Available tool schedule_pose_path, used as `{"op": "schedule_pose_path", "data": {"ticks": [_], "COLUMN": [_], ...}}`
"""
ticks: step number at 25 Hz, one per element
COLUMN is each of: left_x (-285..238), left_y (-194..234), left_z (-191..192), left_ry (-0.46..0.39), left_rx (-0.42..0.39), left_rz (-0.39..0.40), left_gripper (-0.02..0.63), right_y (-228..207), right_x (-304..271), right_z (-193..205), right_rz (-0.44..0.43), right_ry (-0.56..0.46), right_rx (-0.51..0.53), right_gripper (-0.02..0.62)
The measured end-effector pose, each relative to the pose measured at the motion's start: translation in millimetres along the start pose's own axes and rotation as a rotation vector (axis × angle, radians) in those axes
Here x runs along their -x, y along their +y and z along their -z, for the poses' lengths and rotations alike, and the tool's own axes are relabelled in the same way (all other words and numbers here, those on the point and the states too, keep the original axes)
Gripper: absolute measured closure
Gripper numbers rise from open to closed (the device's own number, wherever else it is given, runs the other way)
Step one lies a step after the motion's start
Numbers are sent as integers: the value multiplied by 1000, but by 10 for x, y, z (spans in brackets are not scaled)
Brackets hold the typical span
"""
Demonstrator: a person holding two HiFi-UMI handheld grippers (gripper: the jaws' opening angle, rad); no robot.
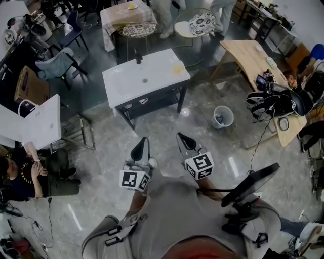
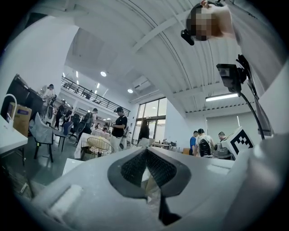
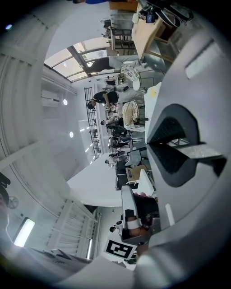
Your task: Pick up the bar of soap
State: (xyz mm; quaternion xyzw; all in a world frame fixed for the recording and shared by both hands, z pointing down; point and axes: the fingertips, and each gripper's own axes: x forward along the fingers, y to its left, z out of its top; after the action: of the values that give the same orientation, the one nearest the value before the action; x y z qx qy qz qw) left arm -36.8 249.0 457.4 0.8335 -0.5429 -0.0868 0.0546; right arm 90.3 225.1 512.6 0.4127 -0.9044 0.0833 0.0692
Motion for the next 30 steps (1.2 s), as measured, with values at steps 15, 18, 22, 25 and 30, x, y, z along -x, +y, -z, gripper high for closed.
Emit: {"op": "schedule_pose_path", "data": {"ticks": [15, 18, 22, 25, 30], "left_x": [-733, -796, -854, -890, -909], "left_y": [813, 924, 1141, 1317, 1521], "left_z": [-192, -189, -149, -118, -57], "left_ry": [-15, -8, 3, 6, 8], "left_rx": [46, 57, 65, 73, 89], "left_rz": [102, 129, 156, 163, 176], "left_gripper": [614, 614, 614, 614, 614], "right_y": [-185, -177, -115, -83, -5], "right_x": [-801, -924, -1111, -1240, -1366], "right_z": [-294, -316, -341, -337, -251], "right_rz": [94, 117, 135, 152, 160], "right_ry": [24, 31, 32, 35, 66], "right_rx": [-13, -27, -37, -38, -48], "right_gripper": [594, 594, 594, 594, 594]}}
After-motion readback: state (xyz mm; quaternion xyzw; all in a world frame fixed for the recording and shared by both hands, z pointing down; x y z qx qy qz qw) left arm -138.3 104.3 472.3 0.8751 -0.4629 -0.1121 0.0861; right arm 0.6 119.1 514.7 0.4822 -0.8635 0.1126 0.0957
